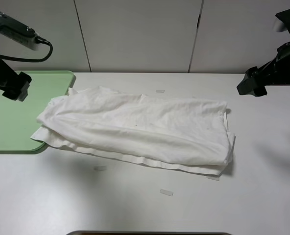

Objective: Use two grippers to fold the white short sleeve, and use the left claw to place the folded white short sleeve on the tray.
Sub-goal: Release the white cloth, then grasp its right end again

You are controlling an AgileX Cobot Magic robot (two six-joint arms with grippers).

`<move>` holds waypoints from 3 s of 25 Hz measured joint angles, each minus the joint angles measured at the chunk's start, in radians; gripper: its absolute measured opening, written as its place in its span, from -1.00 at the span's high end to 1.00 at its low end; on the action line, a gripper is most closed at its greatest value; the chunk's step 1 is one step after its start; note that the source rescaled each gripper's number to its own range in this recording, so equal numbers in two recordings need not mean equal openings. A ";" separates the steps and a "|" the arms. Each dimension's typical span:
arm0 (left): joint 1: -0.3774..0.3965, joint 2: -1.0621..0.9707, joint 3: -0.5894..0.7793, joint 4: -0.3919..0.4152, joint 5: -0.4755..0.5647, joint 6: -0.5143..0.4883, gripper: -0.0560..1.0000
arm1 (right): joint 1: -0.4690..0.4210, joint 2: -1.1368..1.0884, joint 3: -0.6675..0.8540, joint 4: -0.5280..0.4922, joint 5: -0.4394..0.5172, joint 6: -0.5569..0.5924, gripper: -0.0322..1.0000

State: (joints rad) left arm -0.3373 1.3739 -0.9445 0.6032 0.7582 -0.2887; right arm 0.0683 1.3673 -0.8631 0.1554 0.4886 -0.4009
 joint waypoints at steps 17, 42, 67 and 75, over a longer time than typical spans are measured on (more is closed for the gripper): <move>0.000 -0.452 0.021 -0.343 0.379 0.097 -0.93 | 0.000 0.000 0.000 0.055 0.123 0.050 -1.00; 0.000 -1.377 0.376 -0.510 0.401 0.257 -0.90 | 0.000 0.000 0.063 0.073 0.112 0.051 -1.00; 0.084 -1.382 0.435 -0.564 0.314 0.264 -0.90 | 0.000 -0.001 0.223 0.130 0.011 0.069 -1.00; 0.352 -1.382 0.437 -0.564 0.313 0.264 -0.90 | 0.000 0.006 0.119 0.145 0.010 0.119 -1.00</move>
State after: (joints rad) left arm 0.0147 -0.0083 -0.5080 0.0394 1.0714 -0.0250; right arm 0.0683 1.3730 -0.7439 0.3000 0.4986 -0.2822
